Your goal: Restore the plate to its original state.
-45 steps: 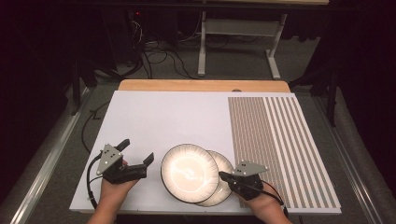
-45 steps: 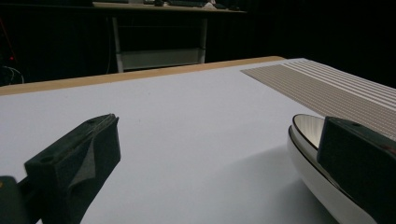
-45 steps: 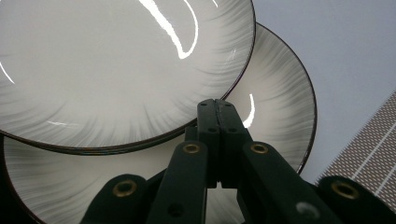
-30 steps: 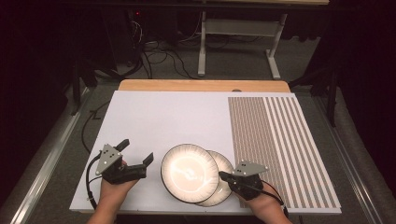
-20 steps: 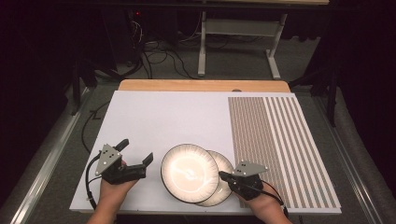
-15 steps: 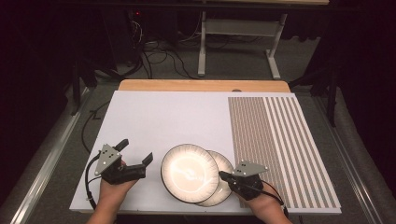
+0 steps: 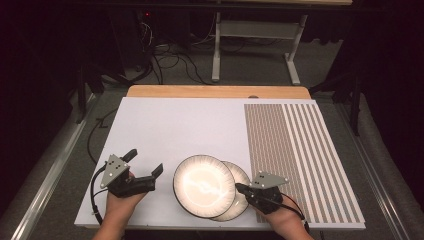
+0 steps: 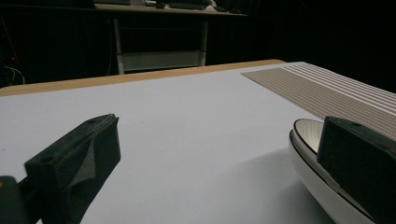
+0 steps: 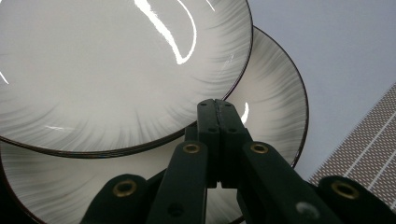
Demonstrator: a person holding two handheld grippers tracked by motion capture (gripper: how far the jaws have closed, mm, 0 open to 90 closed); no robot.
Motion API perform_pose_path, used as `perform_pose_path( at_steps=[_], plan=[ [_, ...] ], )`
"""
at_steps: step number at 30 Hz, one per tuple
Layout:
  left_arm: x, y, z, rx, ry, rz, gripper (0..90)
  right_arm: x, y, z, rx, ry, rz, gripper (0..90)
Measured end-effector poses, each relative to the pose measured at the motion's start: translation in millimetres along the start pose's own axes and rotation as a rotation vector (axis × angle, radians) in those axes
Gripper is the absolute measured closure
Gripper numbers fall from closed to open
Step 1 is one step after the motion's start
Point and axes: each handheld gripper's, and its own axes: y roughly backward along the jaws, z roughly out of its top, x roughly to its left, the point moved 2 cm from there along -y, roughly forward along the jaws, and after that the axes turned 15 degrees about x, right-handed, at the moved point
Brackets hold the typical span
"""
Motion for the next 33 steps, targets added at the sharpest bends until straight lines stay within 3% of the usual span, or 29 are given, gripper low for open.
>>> perform_pose_path(
  at_steps=[23, 33],
  plan=[
    [-0.2, 0.5, 0.0, 0.001, -0.004, -0.002, 0.2, -7.3, 7.3, -2.6, -0.012, -0.032, -0.016, 90.0],
    [-0.3, 0.5, -0.2, 0.004, -0.004, -0.003, 0.2, -8.9, 9.1, -3.2, -0.015, -0.024, -0.023, 90.0]
  ],
)
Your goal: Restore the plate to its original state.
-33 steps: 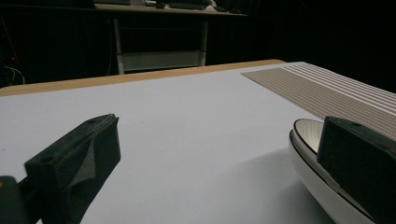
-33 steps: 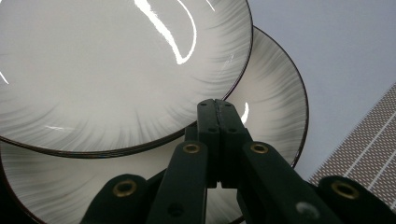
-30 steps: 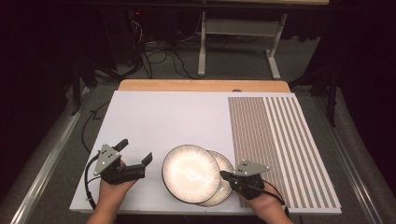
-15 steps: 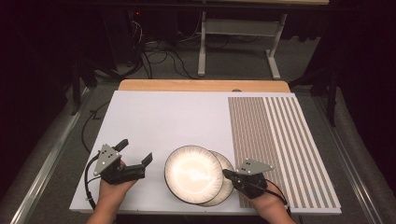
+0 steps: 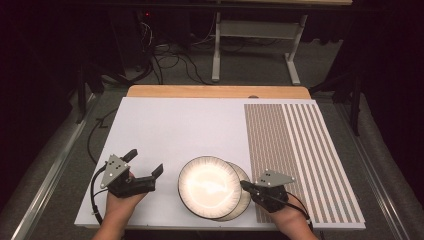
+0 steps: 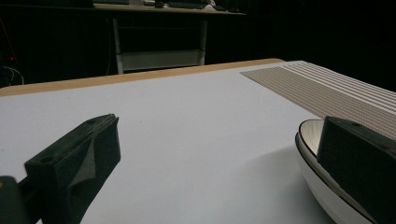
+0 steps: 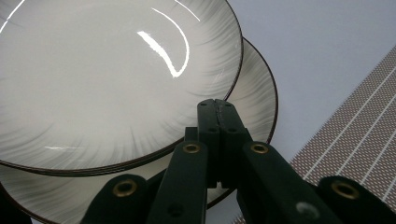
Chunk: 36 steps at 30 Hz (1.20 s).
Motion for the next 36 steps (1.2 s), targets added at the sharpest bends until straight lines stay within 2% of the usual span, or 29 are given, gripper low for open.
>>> perform_pose_path(
  at_steps=[26, 36],
  plan=[
    [-1.0, -0.7, -0.1, 0.006, -0.007, -0.004, 0.4, -18.5, 14.2, -6.4, -0.031, -0.076, -0.038, 90.0],
    [-0.9, -0.3, -0.3, 0.005, -0.005, -0.005, 0.5, -21.0, 19.0, -6.1, -0.051, -0.082, -0.043, 90.0]
  ],
)
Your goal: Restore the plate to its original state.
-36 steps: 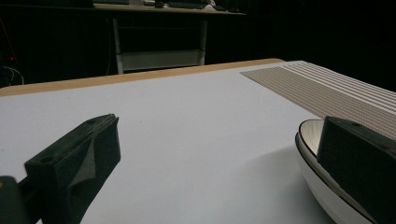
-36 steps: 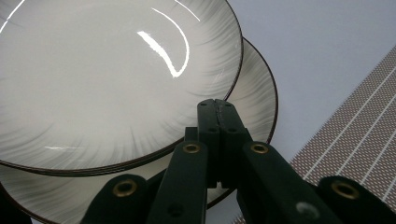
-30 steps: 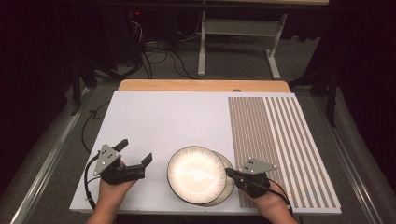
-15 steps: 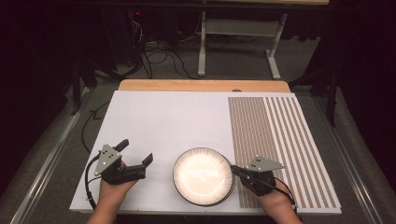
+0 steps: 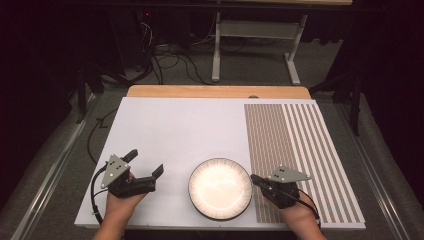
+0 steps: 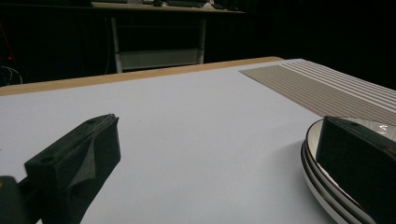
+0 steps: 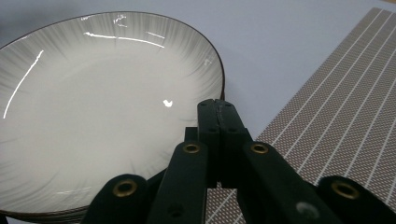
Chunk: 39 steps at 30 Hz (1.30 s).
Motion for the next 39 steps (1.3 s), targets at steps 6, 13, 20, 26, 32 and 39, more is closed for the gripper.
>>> perform_pose_path(
  at_steps=[6, 13, 20, 26, 32, 39],
  plan=[
    [-0.2, -0.1, 0.0, 0.002, -0.003, -0.001, 0.5, -7.1, 7.0, -0.5, -0.022, -0.016, -0.01, 90.0],
    [-0.9, 0.0, 0.0, 0.007, -0.009, 0.0, 0.5, -19.1, 20.9, -1.9, -0.072, -0.052, -0.042, 87.9],
    [-3.5, -0.3, 0.7, 0.01, -0.021, -0.003, 0.5, -36.0, 41.5, -4.9, -0.16, -0.105, -0.082, 77.4],
    [-5.1, 0.8, 1.6, 0.011, -0.028, -0.003, 0.5, -45.3, 52.9, -7.8, -0.2, -0.13, -0.11, 55.5],
    [-7.0, 0.9, 2.2, 0.017, -0.036, -0.003, 0.2, -46.0, 56.6, -6.1, -0.237, -0.145, -0.071, 31.0],
    [-10.3, 2.5, 2.8, 0.017, -0.042, -0.005, 0.2, -44.7, 55.7, -2.9, -0.247, -0.145, -0.047, 11.0]
  ],
)
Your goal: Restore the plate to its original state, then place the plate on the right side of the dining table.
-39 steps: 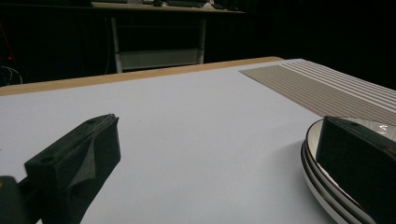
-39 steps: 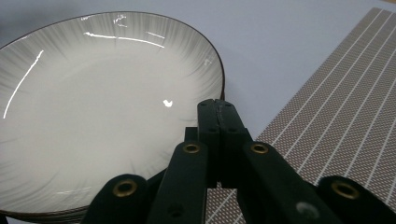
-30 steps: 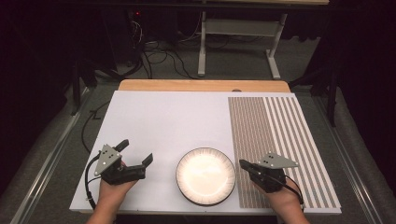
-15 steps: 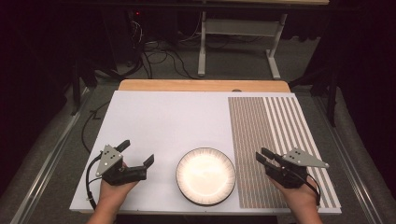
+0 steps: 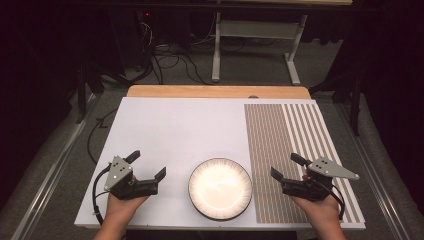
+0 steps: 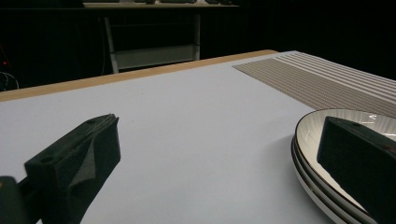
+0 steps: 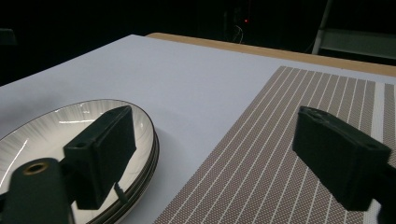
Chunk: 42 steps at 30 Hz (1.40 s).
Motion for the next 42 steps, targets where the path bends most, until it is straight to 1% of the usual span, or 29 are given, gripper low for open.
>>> perform_pose_path(
  at_steps=[1, 5, 11, 13, 16, 22, 25, 26, 27, 28, 29, 30, 31, 32, 33, 35, 36, 37, 38, 39, 41, 42],
  plan=[
    [-1.0, 0.4, 0.3, -0.001, 0.001, -0.002, 0.2, 0.8, -0.5, 0.2, -0.002, 0.0, -0.015, 4.4],
    [-1.5, 0.3, 0.5, 0.005, -0.011, -0.004, 0.1, 0.6, -0.3, 1.0, -0.015, -0.001, -0.035, 0.8],
    [-1.6, -0.2, 3.7, -0.007, -0.01, -0.004, 0.1, 0.2, -1.1, 1.0, -0.016, 0.015, -0.038, 0.7],
    [-2.2, -1.9, 3.9, -0.001, -0.007, -0.009, 0.1, -0.1, -0.4, 0.6, -0.02, 0.01, -0.035, 0.7],
    [-2.4, -2.8, 4.0, 0.002, -0.008, -0.009, 0.1, -0.1, -0.2, 0.2, -0.019, 0.016, -0.038, 0.7],
    [-4.1, -2.3, 5.1, -0.005, -0.008, -0.016, 0.1, 1.6, 2.3, 0.7, -0.023, 0.017, -0.042, 1.6],
    [-4.9, -1.3, 5.7, -0.008, -0.012, -0.014, 0.1, 3.1, 2.2, 0.0, -0.018, 0.029, -0.039, 6.2],
    [-5.1, -1.4, 5.9, -0.007, -0.013, -0.014, 0.1, 3.3, 2.3, 0.1, -0.018, 0.04, -0.038, 8.8],
    [-5.5, -1.7, 6.1, -0.006, -0.016, -0.015, 0.1, 5.2, 3.1, 0.3, -0.014, 0.05, -0.037, 13.7],
    [-6.0, -2.1, 6.4, -0.006, -0.017, -0.014, 0.1, 5.2, 3.1, 0.3, -0.014, 0.05, -0.037, 13.7],
    [-6.3, -2.2, 6.7, -0.006, -0.02, -0.014, 0.1, 7.3, 3.6, 0.2, -0.01, 0.069, -0.04, 18.5],
    [-6.7, -2.3, 6.9, -0.007, -0.021, -0.015, 0.1, 7.3, 3.6, 0.2, -0.01, 0.069, -0.04, 18.5],
    [-7.2, -2.7, 6.8, -0.005, -0.022, -0.017, 0.1, 9.1, 2.7, -0.1, 0.005, 0.07, -0.036, 25.1],
    [-7.2, -2.7, 6.8, -0.005, -0.022, -0.017, 0.1, 9.1, 2.7, -0.1, 0.005, 0.07, -0.036, 25.1],
    [-7.2, -2.8, 6.7, -0.004, -0.022, -0.018, 0.1, 9.7, 2.1, -0.1, 0.008, 0.069, -0.035, 27.5],
    [-6.6, -2.5, 7.0, -0.007, -0.021, -0.017, 0.1, 11.6, -0.3, -0.5, 0.033, 0.073, -0.029, 35.2],
    [-6.6, -2.5, 7.0, -0.007, -0.021, -0.017, 0.1, 11.6, -0.3, -0.5, 0.033, 0.073, -0.029, 35.2],
    [-6.7, -2.2, 7.0, -0.006, -0.023, -0.016, 0.1, 13.1, -1.8, -0.7, 0.045, 0.08, -0.022, 41.1],
    [-6.7, -2.2, 7.0, -0.006, -0.023, -0.016, 0.1, 13.1, -1.8, -0.7, 0.045, 0.08, -0.022, 41.1],
    [-6.8, -1.9, 7.0, -0.006, -0.024, -0.016, 0.1, 15.6, -3.1, -1.3, 0.061, 0.086, -0.015, 47.0],
    [-7.1, -1.9, 6.9, -0.005, -0.025, -0.016, 0.1, 17.6, -4.4, -1.9, 0.073, 0.1, -0.004, 52.2],
    [-7.1, -1.9, 6.9, -0.005, -0.025, -0.016, 0.1, 17.6, -4.4, -1.9, 0.073, 0.1, -0.004, 52.2]
  ],
)
